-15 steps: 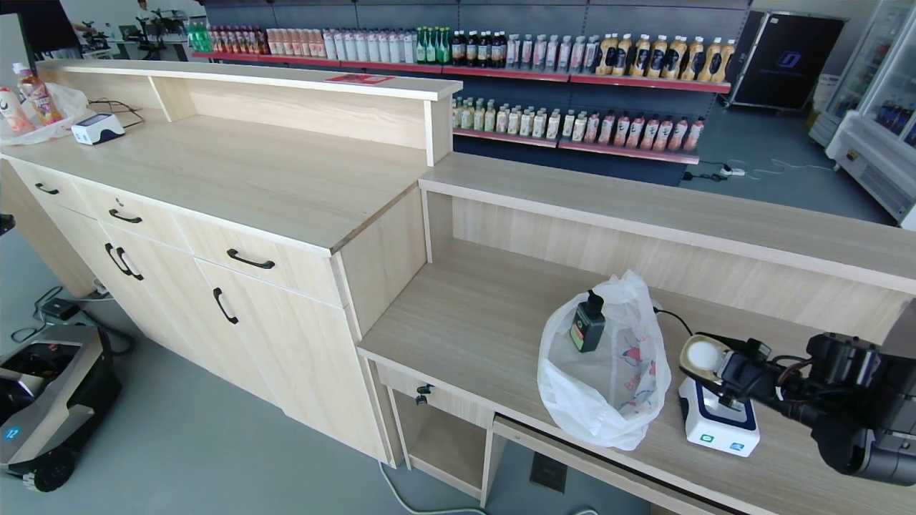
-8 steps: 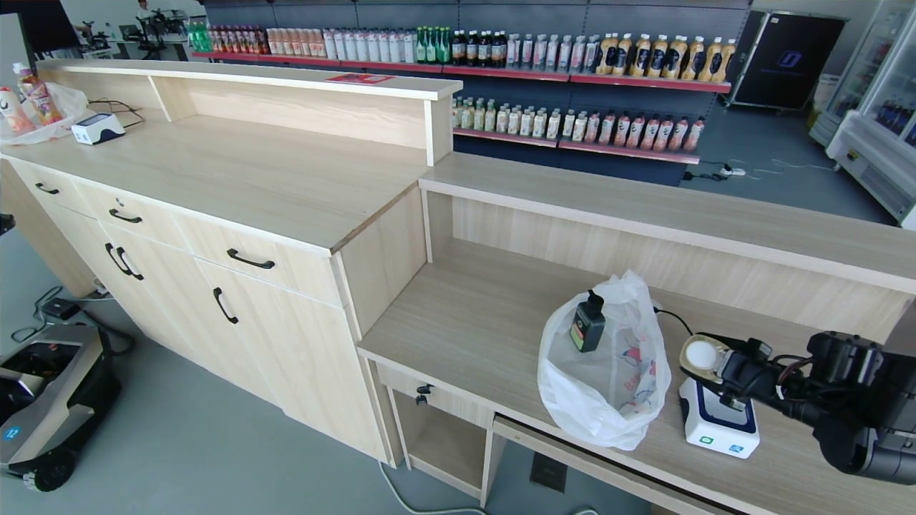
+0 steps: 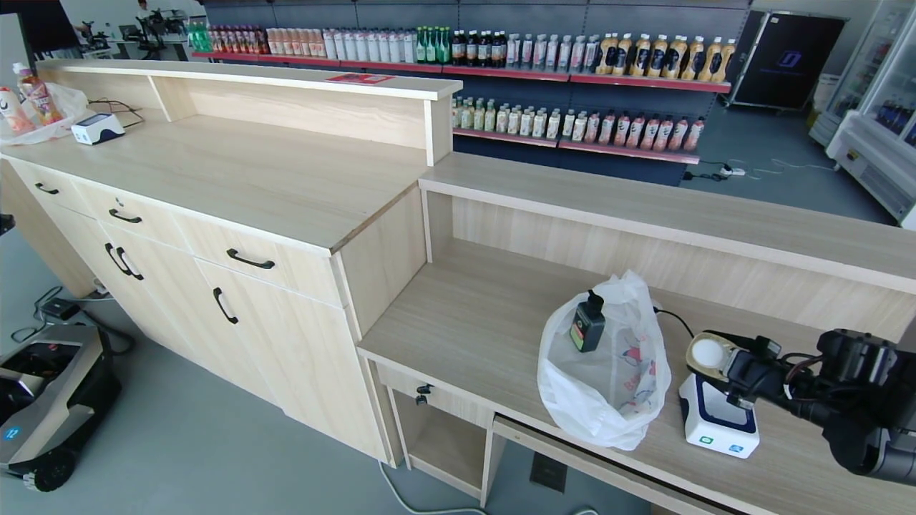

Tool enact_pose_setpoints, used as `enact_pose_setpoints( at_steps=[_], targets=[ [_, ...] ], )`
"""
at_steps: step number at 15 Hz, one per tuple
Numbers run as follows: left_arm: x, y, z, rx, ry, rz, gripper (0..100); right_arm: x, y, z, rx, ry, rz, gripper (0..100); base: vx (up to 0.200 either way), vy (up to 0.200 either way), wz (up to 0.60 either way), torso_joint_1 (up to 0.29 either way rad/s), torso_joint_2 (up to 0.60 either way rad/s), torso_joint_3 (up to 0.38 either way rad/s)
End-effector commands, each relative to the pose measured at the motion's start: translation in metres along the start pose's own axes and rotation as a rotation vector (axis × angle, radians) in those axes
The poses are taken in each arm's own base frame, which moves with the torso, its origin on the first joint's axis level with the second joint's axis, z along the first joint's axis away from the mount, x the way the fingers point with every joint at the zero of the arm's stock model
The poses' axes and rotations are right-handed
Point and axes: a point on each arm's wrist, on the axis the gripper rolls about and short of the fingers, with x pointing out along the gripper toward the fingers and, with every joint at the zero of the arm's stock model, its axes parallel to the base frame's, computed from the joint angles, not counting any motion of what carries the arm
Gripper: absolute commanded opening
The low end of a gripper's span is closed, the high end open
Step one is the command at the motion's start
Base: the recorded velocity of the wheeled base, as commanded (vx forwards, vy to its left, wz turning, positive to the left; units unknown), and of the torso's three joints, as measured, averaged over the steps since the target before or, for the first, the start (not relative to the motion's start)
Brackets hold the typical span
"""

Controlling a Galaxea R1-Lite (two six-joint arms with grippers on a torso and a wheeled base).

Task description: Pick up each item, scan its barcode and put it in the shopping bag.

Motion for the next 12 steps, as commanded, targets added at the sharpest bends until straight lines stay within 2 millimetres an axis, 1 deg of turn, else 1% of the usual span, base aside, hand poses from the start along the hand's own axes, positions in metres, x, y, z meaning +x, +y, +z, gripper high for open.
enact_pose_setpoints(
  at_steps=[1, 7, 8, 10, 11, 12],
  targets=[
    [0.0, 0.0, 0.0, 0.0, 0.0, 0.001, 100, -0.002, -0.002, 0.002, -0.007, -0.002, -0.005, 0, 0.0, 0.0, 0.0, 0.0, 0.0, 0.0],
    [0.0, 0.0, 0.0, 0.0, 0.0, 0.001, 100, -0.008, -0.005, 0.002, -0.009, 0.01, -0.005, 0, 0.0, 0.0, 0.0, 0.0, 0.0, 0.0],
    [0.0, 0.0, 0.0, 0.0, 0.0, 0.001, 100, -0.014, -0.021, 0.01, -0.026, 0.007, -0.038, 0, 0.0, 0.0, 0.0, 0.0, 0.0, 0.0],
    [0.0, 0.0, 0.0, 0.0, 0.0, 0.001, 100, -0.034, -0.053, 0.037, 0.0, 0.026, -0.072, 0, 0.0, 0.0, 0.0, 0.0, 0.0, 0.0],
    [0.0, 0.0, 0.0, 0.0, 0.0, 0.001, 100, -0.056, -0.072, 0.064, 0.038, 0.039, -0.075, 0, 0.0, 0.0, 0.0, 0.0, 0.0, 0.0],
    [0.0, 0.0, 0.0, 0.0, 0.0, 0.001, 100, -0.075, -0.081, 0.077, 0.049, 0.058, -0.09, 0, 0.0, 0.0, 0.0, 0.0, 0.0, 0.0]
  ],
)
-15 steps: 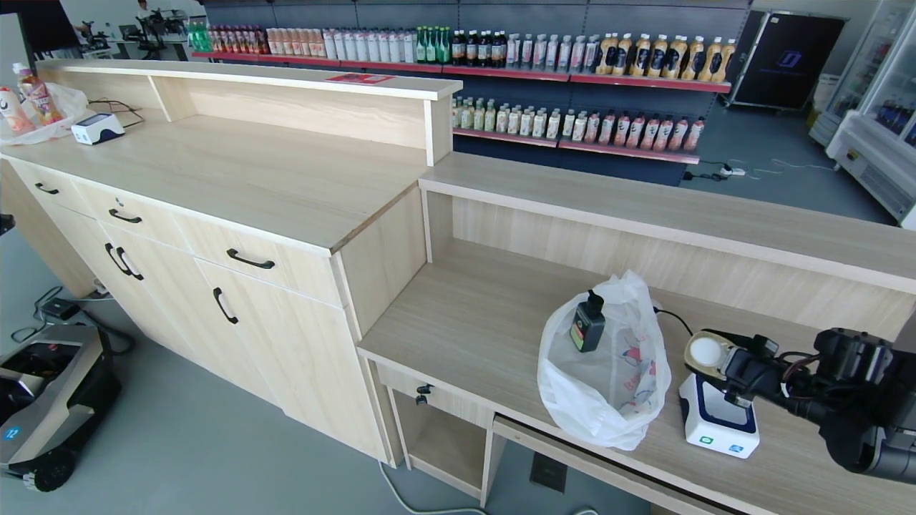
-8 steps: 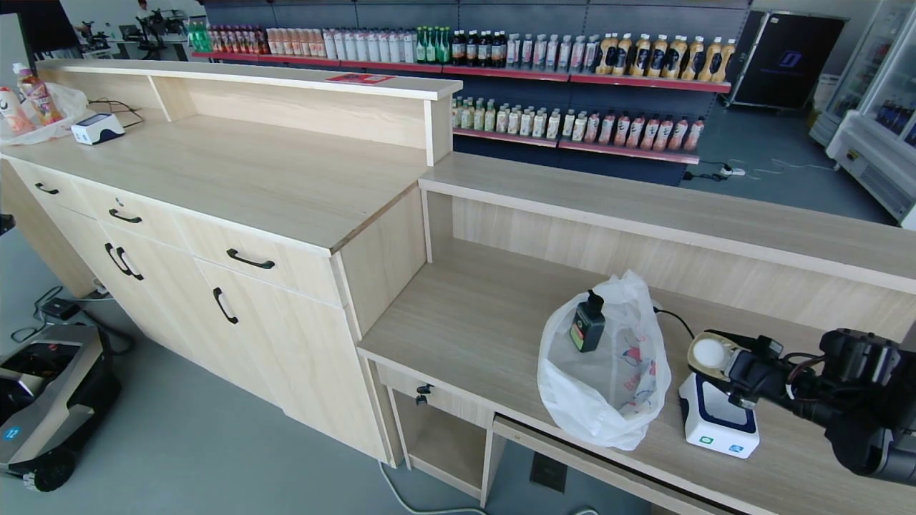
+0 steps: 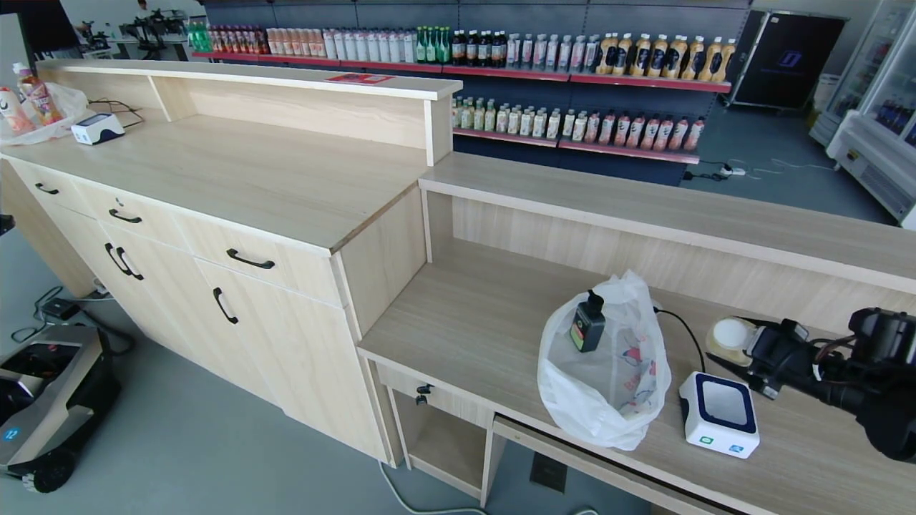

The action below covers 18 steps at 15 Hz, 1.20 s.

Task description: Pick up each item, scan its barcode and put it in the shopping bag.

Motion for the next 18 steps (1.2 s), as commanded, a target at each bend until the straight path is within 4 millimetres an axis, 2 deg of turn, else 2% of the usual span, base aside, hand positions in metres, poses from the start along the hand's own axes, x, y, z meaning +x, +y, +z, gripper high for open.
enact_pose_setpoints(
  at_steps=[1, 2, 4, 6, 7, 10, 12, 14, 16, 18],
  targets=[
    [0.0, 0.0, 0.0, 0.0, 0.0, 0.001, 100, -0.072, -0.047, 0.06, 0.029, 0.05, -0.109, 0, 0.0, 0.0, 0.0, 0.0, 0.0, 0.0],
    [0.0, 0.0, 0.0, 0.0, 0.0, 0.001, 100, -0.104, -0.046, 0.076, 0.134, 0.126, -0.116, 0, 0.0, 0.0, 0.0, 0.0, 0.0, 0.0],
    [0.0, 0.0, 0.0, 0.0, 0.0, 0.001, 100, -0.129, -0.04, 0.085, 0.275, 0.201, -0.077, 0, 0.0, 0.0, 0.0, 0.0, 0.0, 0.0],
    [0.0, 0.0, 0.0, 0.0, 0.0, 0.001, 100, -0.143, -0.039, 0.083, 0.298, 0.244, -0.1, 0, 0.0, 0.0, 0.0, 0.0, 0.0, 0.0],
    [0.0, 0.0, 0.0, 0.0, 0.0, 0.001, 100, -0.143, -0.04, 0.085, 0.292, 0.242, -0.108, 0, 0.0, 0.0, 0.0, 0.0, 0.0, 0.0],
    [0.0, 0.0, 0.0, 0.0, 0.0, 0.001, 100, -0.146, -0.042, 0.095, 0.302, 0.215, -0.125, 0, 0.0, 0.0, 0.6, 0.001, 0.0, 0.004],
    [0.0, 0.0, 0.0, 0.0, 0.0, 0.001, 100, -0.128, -0.038, 0.109, 0.51, 0.108, -0.064, 0, 0.0, 0.0, 0.0, 0.0, 0.0, 0.0],
    [0.0, 0.0, 0.0, 0.0, 0.0, 0.001, 100, -0.103, -0.03, 0.115, 0.636, 0.038, 0.016, 0, 0.0, 0.0, 0.0, 0.0, 0.0, 0.0],
    [0.0, 0.0, 0.0, 0.0, 0.0, 0.001, 100, -0.075, -0.014, 0.113, 0.673, 0.006, 0.108, 0, 0.0, 0.0, 0.0, 0.0, 0.0, 0.0],
    [0.0, 0.0, 0.0, 0.0, 0.0, 0.001, 100, -0.043, 0.005, 0.097, 0.687, 0.007, 0.175, 0, 0.0, 0.0, 0.0, 0.0, 0.0, 0.0]
  ],
)
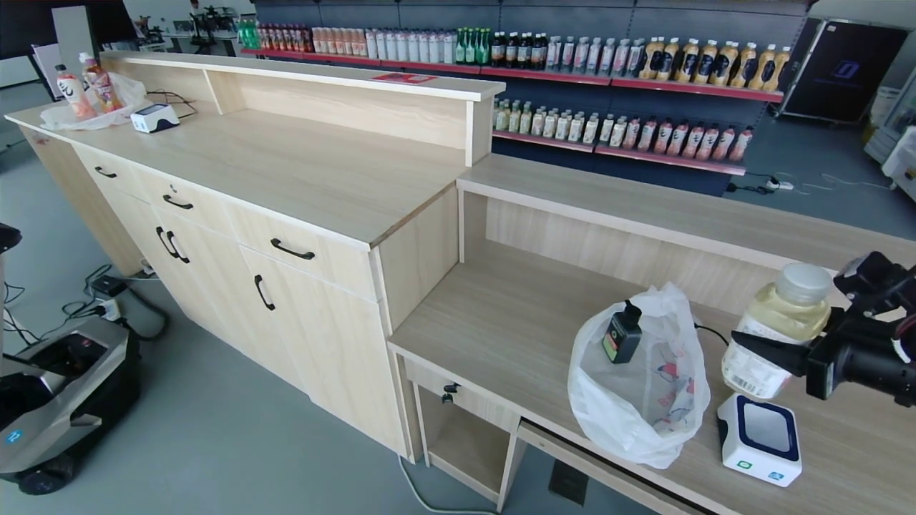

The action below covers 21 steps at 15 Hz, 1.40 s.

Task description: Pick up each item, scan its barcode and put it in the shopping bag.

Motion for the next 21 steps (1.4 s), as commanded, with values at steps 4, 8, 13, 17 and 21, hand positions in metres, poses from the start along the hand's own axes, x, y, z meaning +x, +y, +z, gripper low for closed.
enact_pose_setpoints(
  at_steps=[4, 8, 13, 17, 21],
  targets=[
    [0.0, 0.0, 0.0, -0.001, 0.0, 0.001, 100, 0.083, 0.01, -0.073, 0.086, 0.096, 0.155, 0, 0.0, 0.0, 0.0, 0.0, 0.0, 0.0],
    [0.0, 0.0, 0.0, -0.001, 0.0, 0.001, 100, 0.108, 0.018, -0.1, 0.095, 0.107, 0.191, 0, 0.0, 0.0, 0.0, 0.0, 0.0, 0.0],
    [0.0, 0.0, 0.0, -0.001, 0.0, 0.001, 100, 0.136, 0.021, -0.121, 0.107, 0.037, 0.17, 0, 0.0, 0.0, 0.0, 0.0, 0.0, 0.0],
    [0.0, 0.0, 0.0, -0.001, 0.0, 0.001, 100, 0.152, 0.02, -0.137, 0.103, 0.033, 0.167, 0, 0.0, 0.0, 0.0, 0.0, 0.0, 0.0],
    [0.0, 0.0, 0.0, -0.001, 0.0, 0.001, 100, 0.168, 0.015, -0.147, 0.087, 0.01, 0.156, 0, 0.0, 0.0, 0.0, 0.0, 0.0, 0.0]
  ],
)
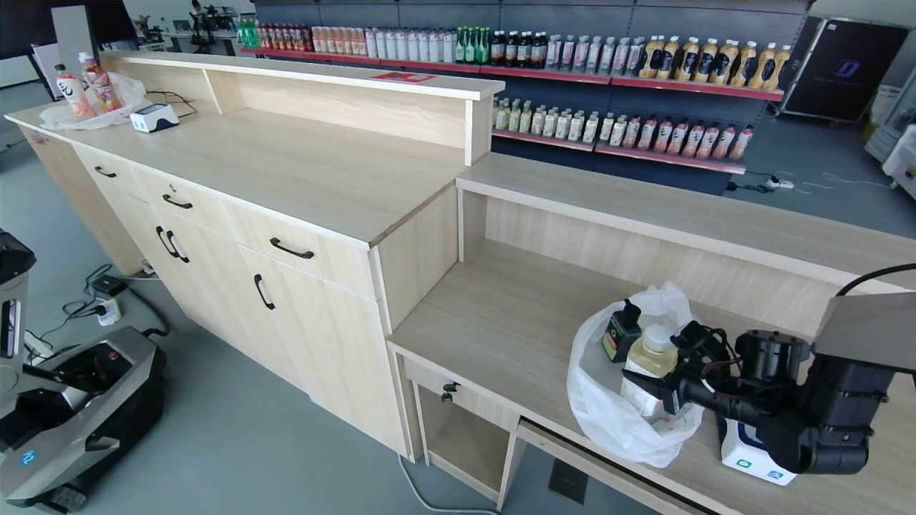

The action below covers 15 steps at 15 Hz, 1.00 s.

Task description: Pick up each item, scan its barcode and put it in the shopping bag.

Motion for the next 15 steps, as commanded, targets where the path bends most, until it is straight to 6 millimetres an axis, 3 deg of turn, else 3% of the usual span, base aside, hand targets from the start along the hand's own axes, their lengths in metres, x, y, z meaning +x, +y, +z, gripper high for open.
enact_pose_setpoints(
  at_steps=[1, 6, 15],
  targets=[
    [0.0, 0.0, 0.0, 0.0, 0.0, 0.0, 100, 0.01, 0.0, -0.016, 0.015, 0.018, 0.009, 0, 0.0, 0.0, 0.0, 0.0, 0.0, 0.0],
    [0.0, 0.0, 0.0, 0.0, 0.0, 0.0, 100, 0.023, -0.006, -0.025, 0.013, 0.011, 0.007, 0, 0.0, 0.0, 0.0, 0.0, 0.0, 0.0],
    [0.0, 0.0, 0.0, 0.0, 0.0, 0.0, 100, 0.017, 0.0, -0.032, 0.04, 0.037, 0.016, 0, 0.0, 0.0, 0.0, 0.0, 0.0, 0.0]
  ],
)
